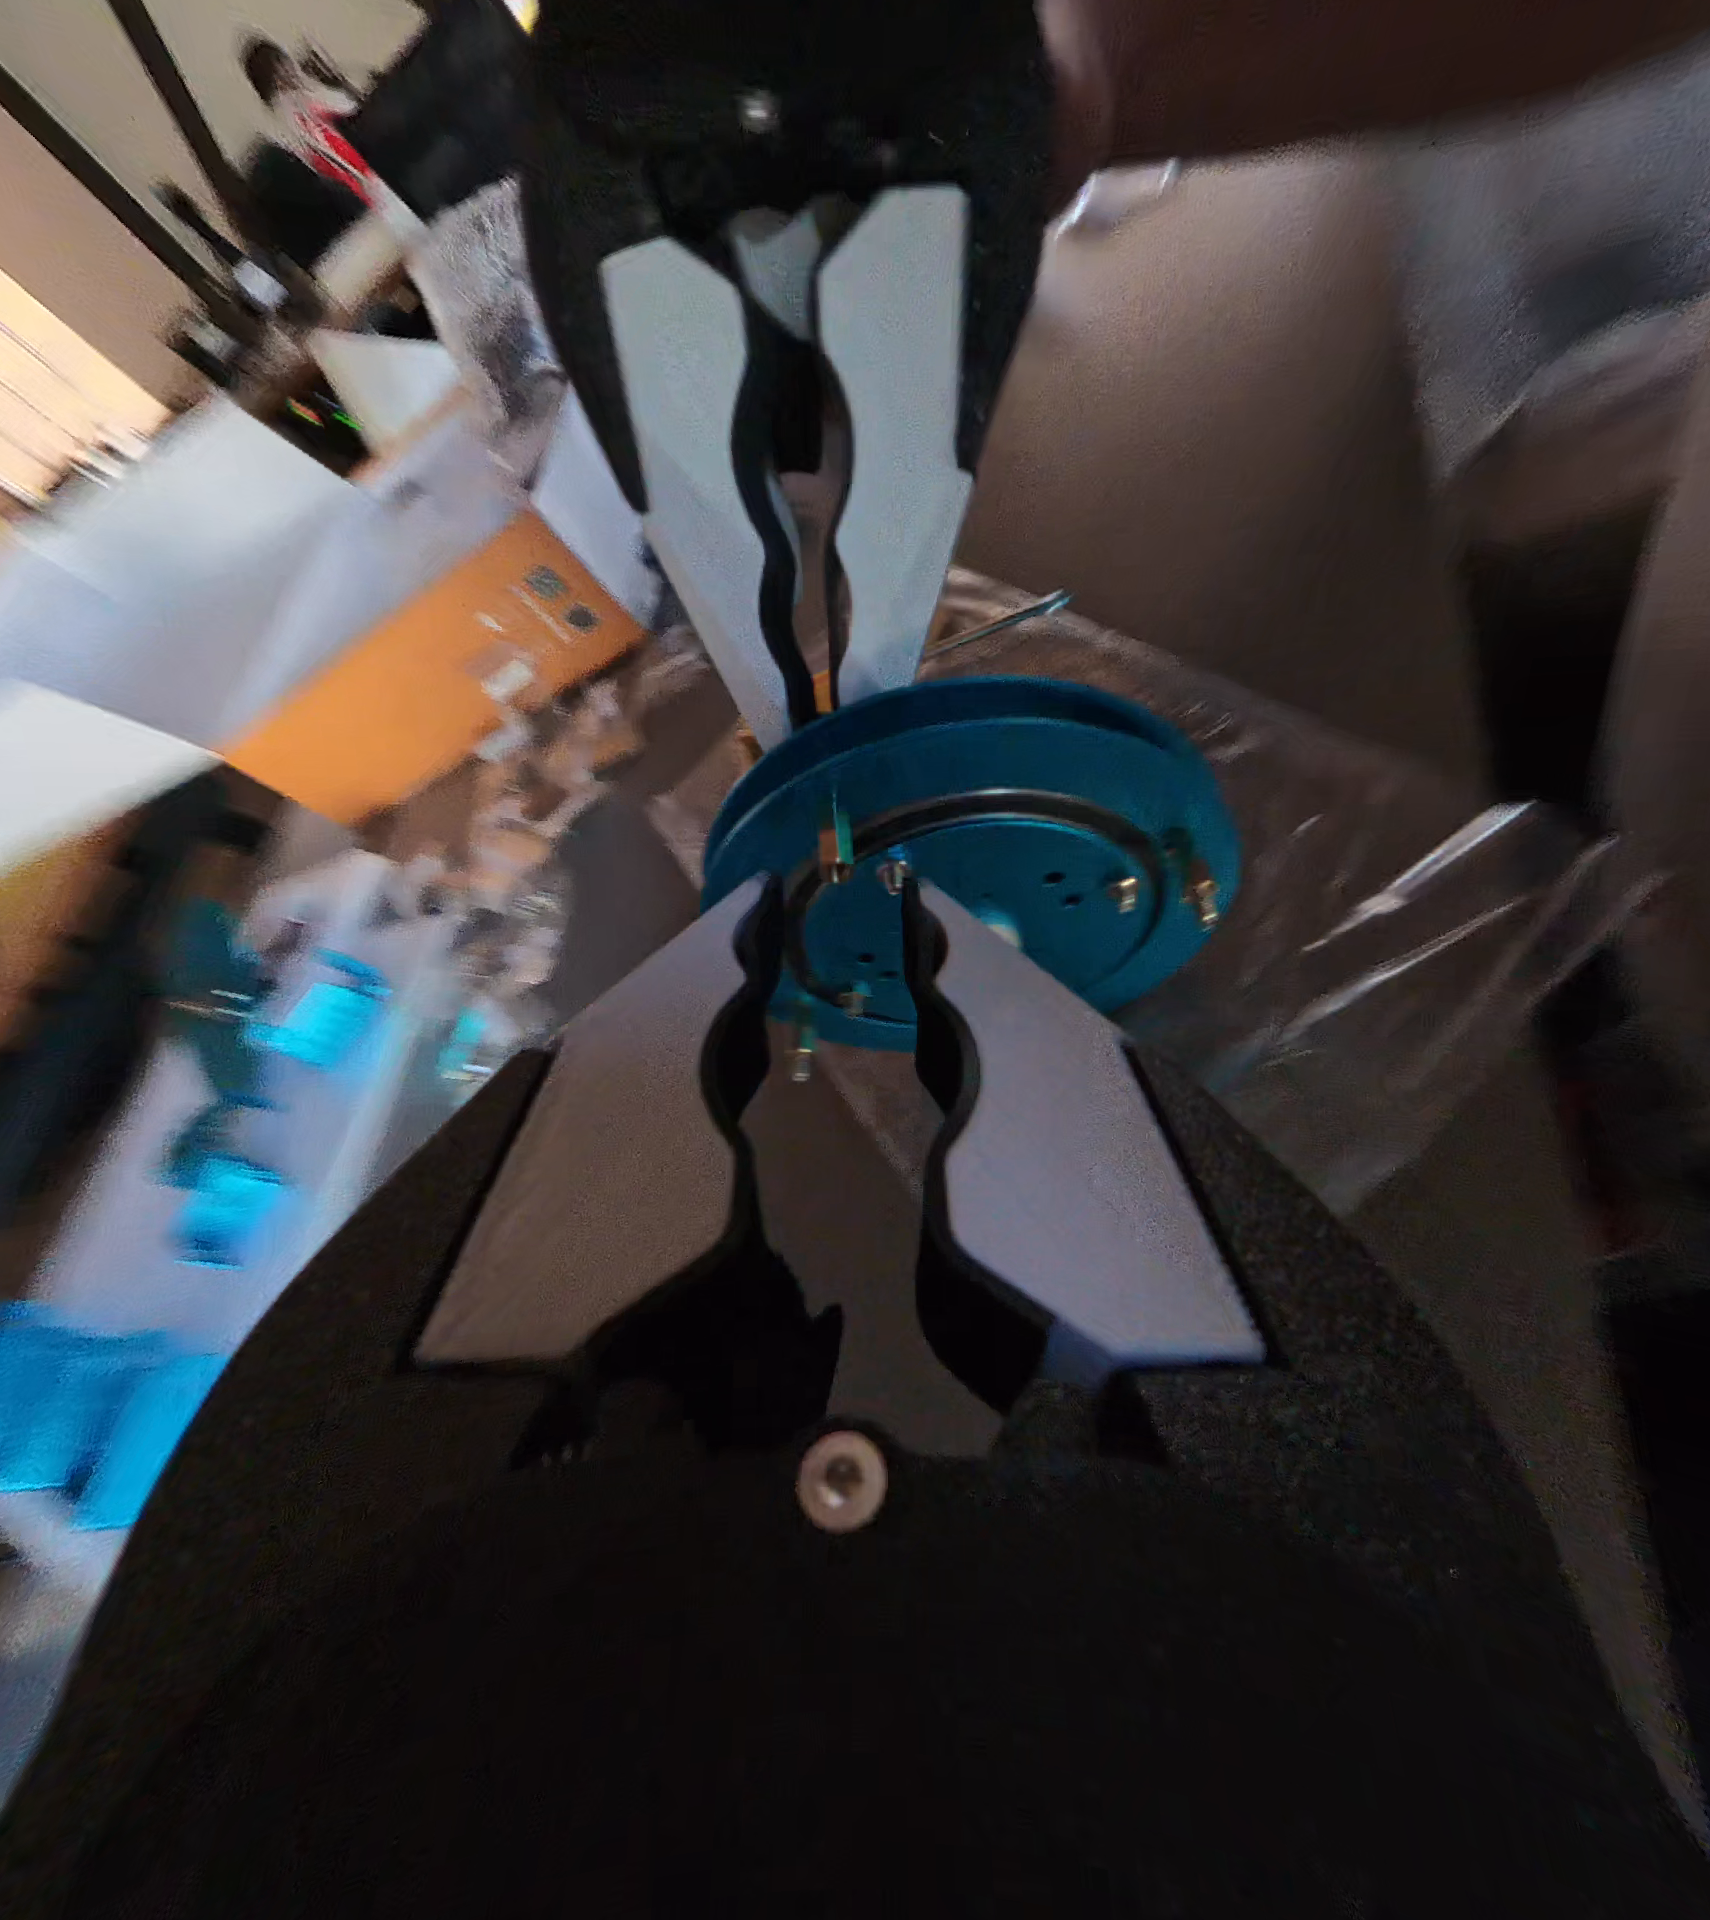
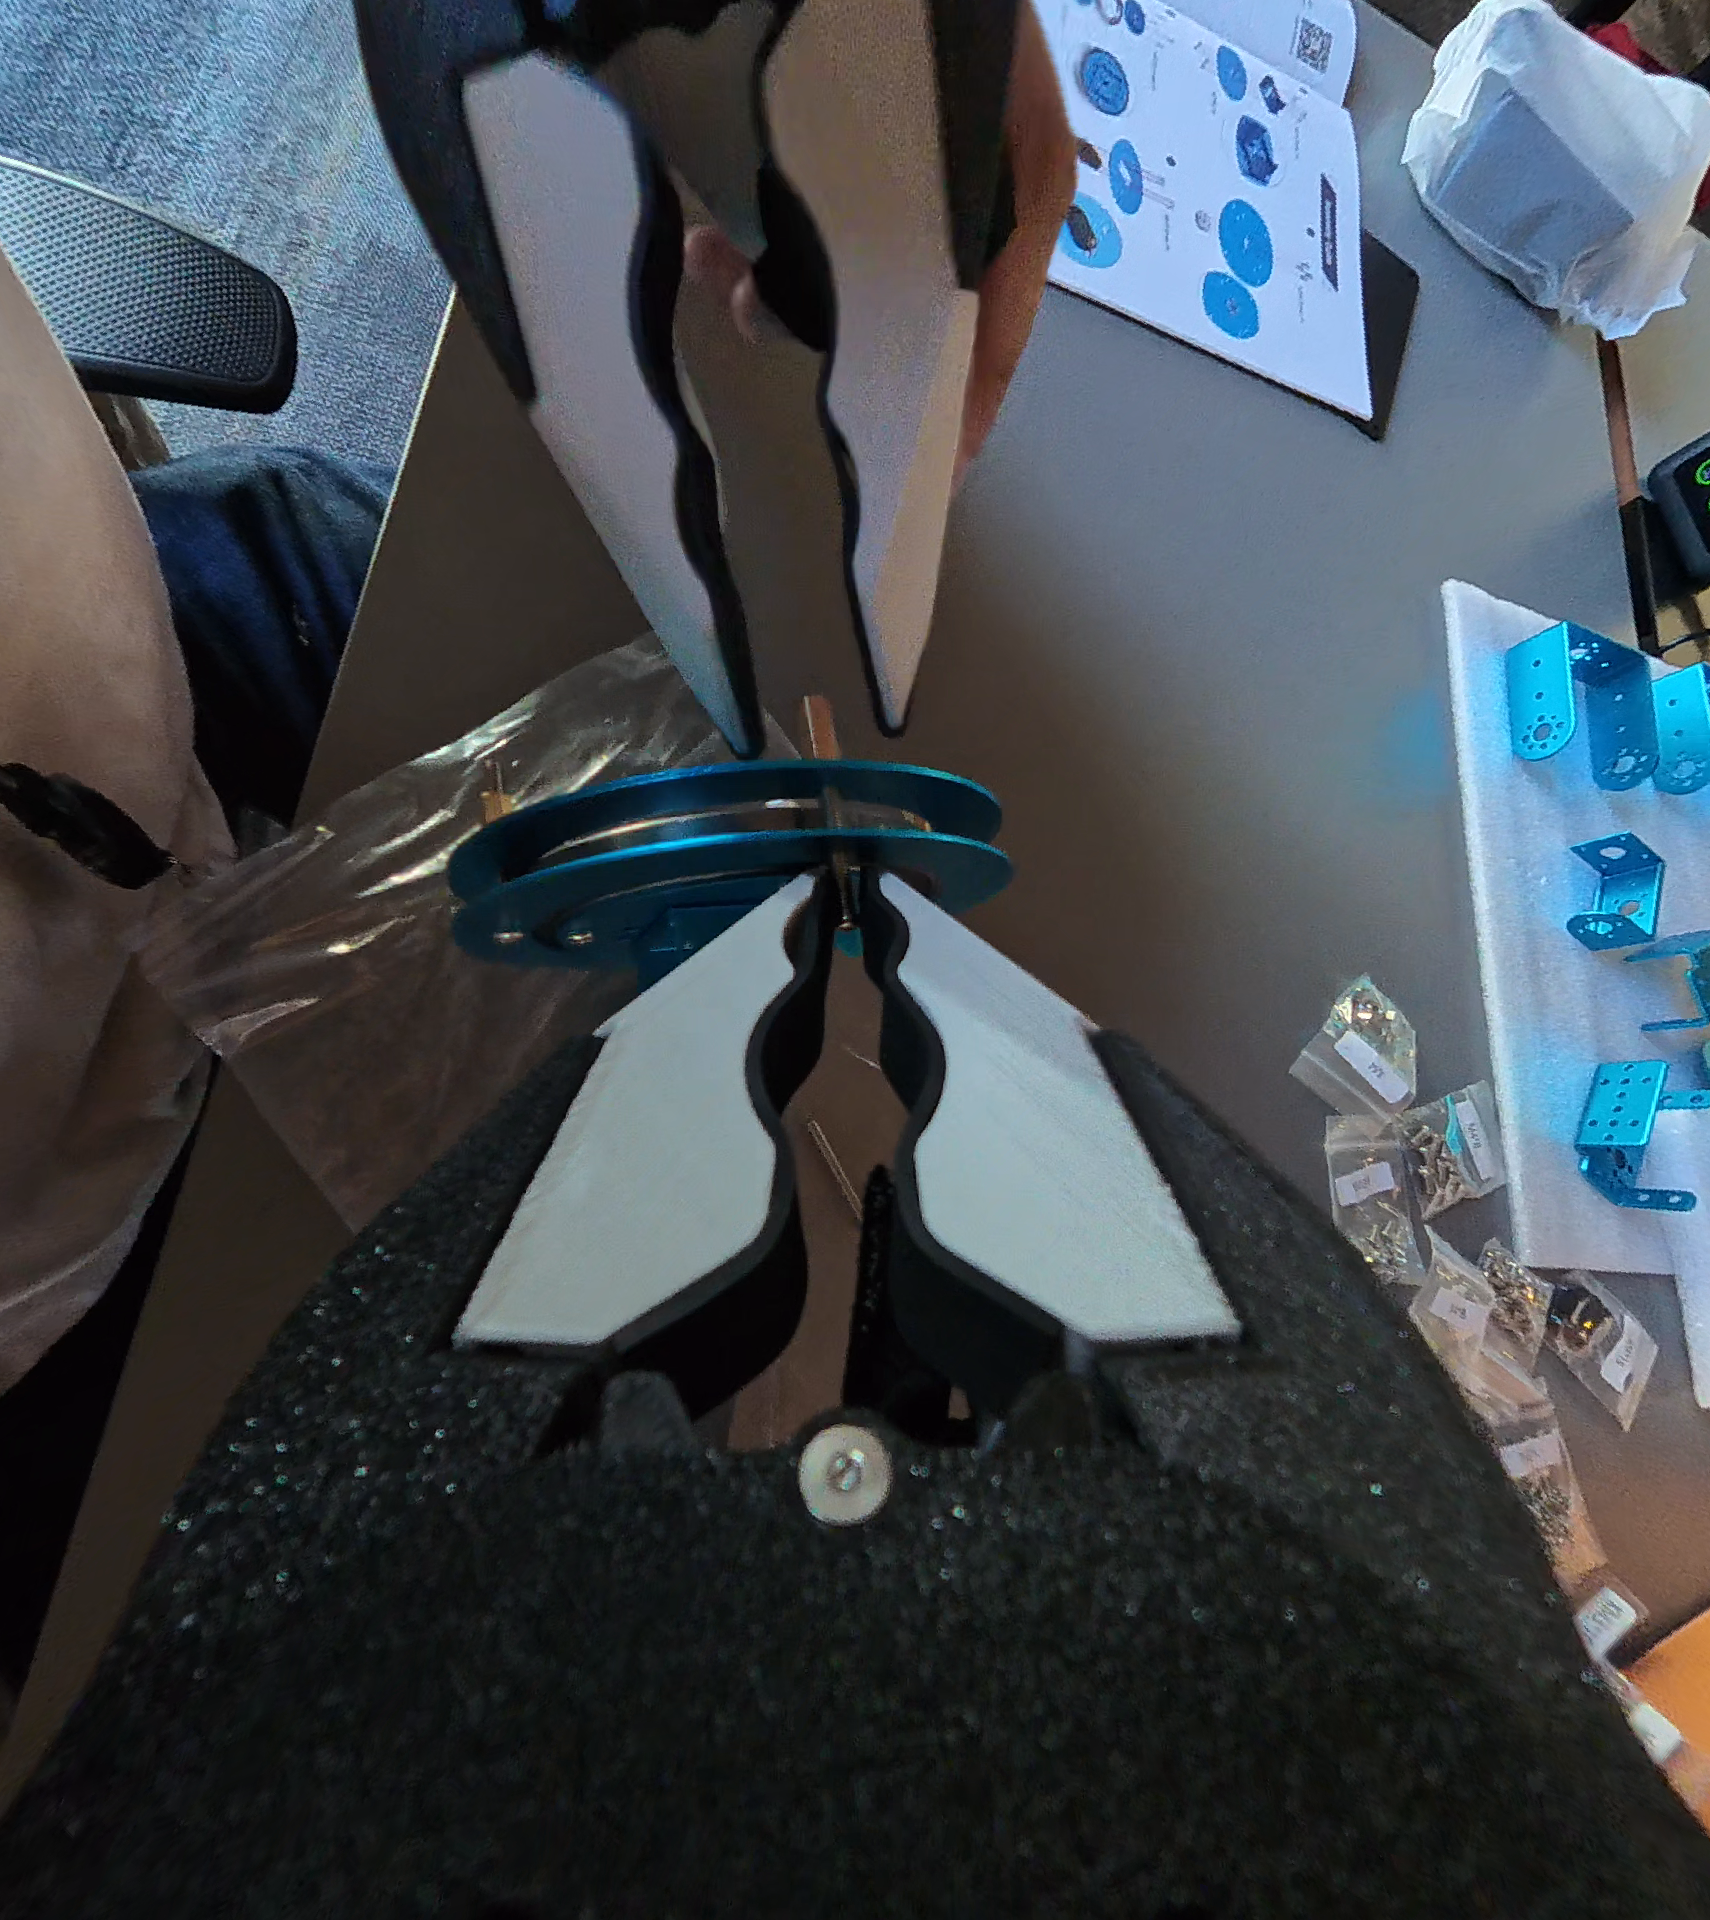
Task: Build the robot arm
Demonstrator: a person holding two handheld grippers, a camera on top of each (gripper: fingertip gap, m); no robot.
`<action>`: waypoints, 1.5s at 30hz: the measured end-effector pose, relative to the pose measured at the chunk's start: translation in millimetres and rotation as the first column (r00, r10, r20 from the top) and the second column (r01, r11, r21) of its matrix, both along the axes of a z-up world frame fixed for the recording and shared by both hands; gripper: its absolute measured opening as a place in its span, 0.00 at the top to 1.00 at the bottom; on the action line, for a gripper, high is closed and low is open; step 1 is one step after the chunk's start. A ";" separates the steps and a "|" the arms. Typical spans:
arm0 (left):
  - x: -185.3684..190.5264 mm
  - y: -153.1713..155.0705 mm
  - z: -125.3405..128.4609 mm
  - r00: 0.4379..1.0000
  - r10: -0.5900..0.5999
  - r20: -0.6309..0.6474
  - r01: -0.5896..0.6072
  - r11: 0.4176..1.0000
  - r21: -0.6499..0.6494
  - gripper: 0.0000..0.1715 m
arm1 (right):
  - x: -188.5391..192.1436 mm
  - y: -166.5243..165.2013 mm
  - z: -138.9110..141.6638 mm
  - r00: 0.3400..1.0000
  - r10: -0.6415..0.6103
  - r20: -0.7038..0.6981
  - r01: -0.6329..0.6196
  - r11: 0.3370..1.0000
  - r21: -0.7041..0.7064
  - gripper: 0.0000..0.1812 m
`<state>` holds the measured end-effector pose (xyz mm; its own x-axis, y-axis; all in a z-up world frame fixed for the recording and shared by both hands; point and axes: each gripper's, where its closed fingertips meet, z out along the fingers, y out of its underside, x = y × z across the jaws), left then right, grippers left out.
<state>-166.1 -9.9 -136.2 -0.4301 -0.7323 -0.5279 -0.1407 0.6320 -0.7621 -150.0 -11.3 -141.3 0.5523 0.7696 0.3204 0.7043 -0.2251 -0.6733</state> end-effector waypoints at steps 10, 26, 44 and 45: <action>12.3 1.9 3.7 0.941 -0.072 0.332 -0.147 0.795 0.589 0.96 | 3.9 2.9 0.1 1.000 -0.029 0.005 0.029 1.000 -0.001 0.98; 10.8 -1.8 1.6 0.942 0.028 -0.335 -0.222 0.801 -0.556 0.98 | 7.2 9.9 2.7 0.968 -0.080 0.237 0.017 0.967 0.256 0.98; 6.0 -7.9 0.9 0.954 -0.023 -0.299 -0.076 0.947 -0.314 0.97 | -4.3 -6.4 -1.0 0.760 -0.257 -0.597 0.033 0.932 -0.360 0.99; 6.4 -5.4 0.9 0.970 0.003 -0.244 -0.053 0.978 -0.200 0.97 | -4.6 -9.6 -1.5 0.727 -0.274 -0.630 -0.014 0.911 -0.413 0.95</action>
